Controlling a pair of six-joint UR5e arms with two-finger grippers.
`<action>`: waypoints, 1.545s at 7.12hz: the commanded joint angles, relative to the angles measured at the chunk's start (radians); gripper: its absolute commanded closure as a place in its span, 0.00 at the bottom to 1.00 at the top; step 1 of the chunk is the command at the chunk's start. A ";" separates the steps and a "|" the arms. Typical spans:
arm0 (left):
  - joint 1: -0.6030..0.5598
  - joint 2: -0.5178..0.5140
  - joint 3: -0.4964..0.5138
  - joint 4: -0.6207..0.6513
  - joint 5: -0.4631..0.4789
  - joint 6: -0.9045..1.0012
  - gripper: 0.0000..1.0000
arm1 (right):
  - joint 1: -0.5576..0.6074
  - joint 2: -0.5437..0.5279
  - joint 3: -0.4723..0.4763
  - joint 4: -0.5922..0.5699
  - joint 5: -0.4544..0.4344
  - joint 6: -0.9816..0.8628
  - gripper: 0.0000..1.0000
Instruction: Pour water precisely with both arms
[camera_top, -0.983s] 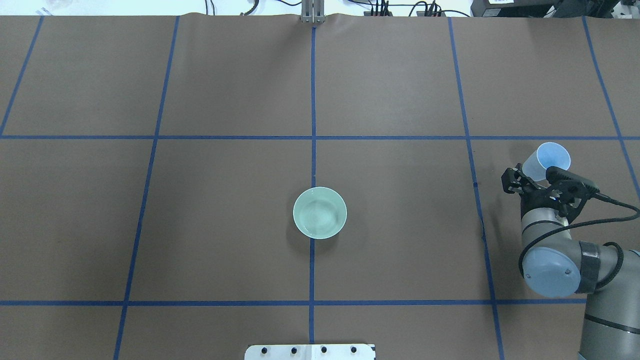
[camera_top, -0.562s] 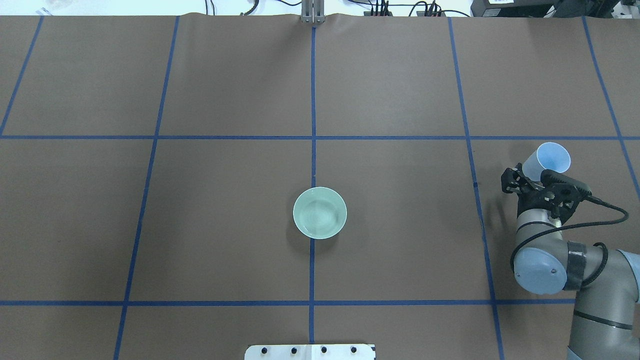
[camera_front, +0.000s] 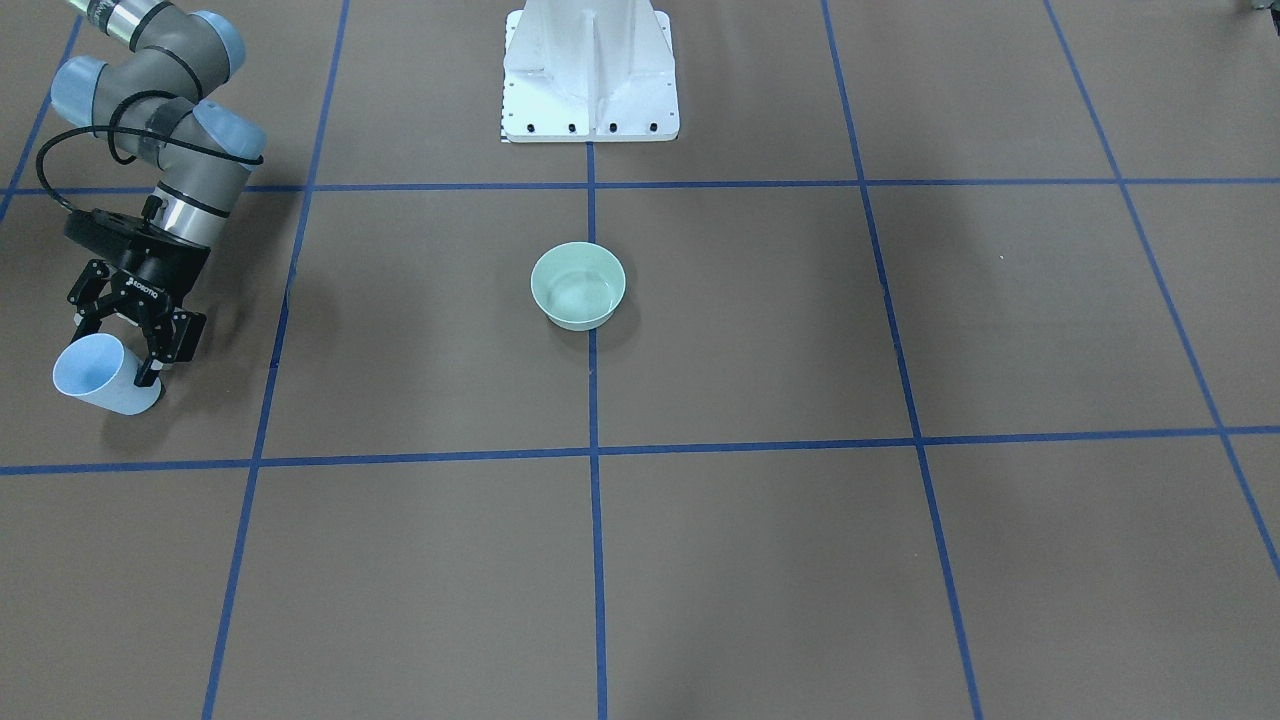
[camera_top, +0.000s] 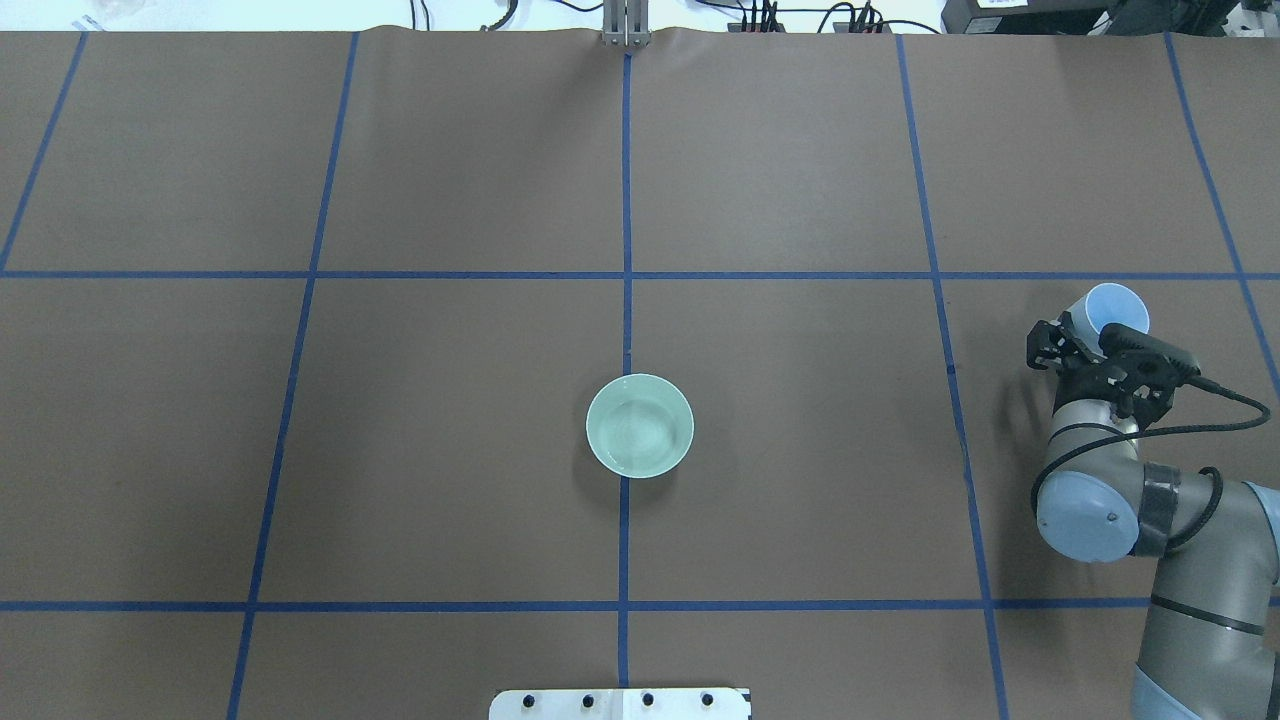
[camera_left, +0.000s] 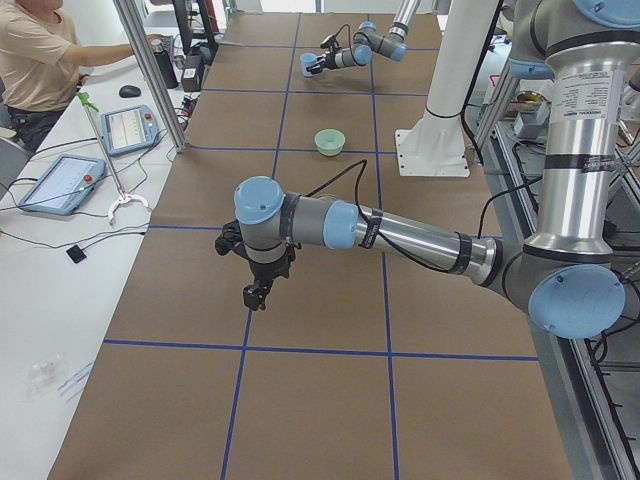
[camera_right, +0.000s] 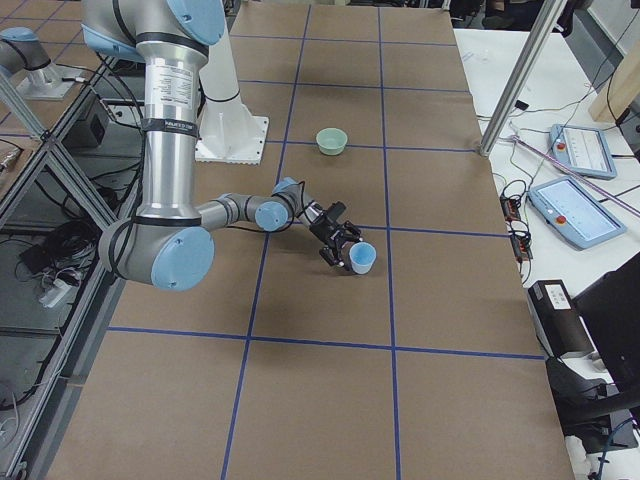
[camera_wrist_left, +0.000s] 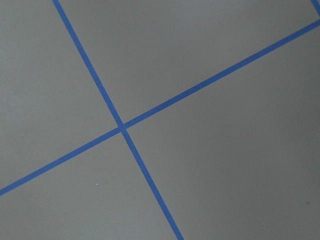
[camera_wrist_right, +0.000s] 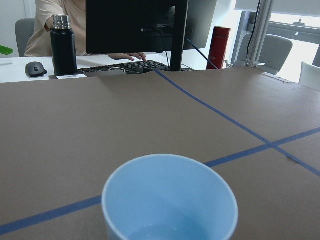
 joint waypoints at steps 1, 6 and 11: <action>0.002 -0.001 0.000 0.000 0.000 0.000 0.00 | 0.046 0.038 -0.016 0.001 -0.001 -0.023 0.00; 0.002 -0.002 0.000 0.000 0.000 -0.002 0.00 | 0.077 0.103 -0.122 0.002 -0.001 -0.033 0.18; 0.000 0.001 -0.001 0.005 0.000 -0.090 0.00 | 0.142 0.112 -0.110 0.200 0.013 -0.322 1.00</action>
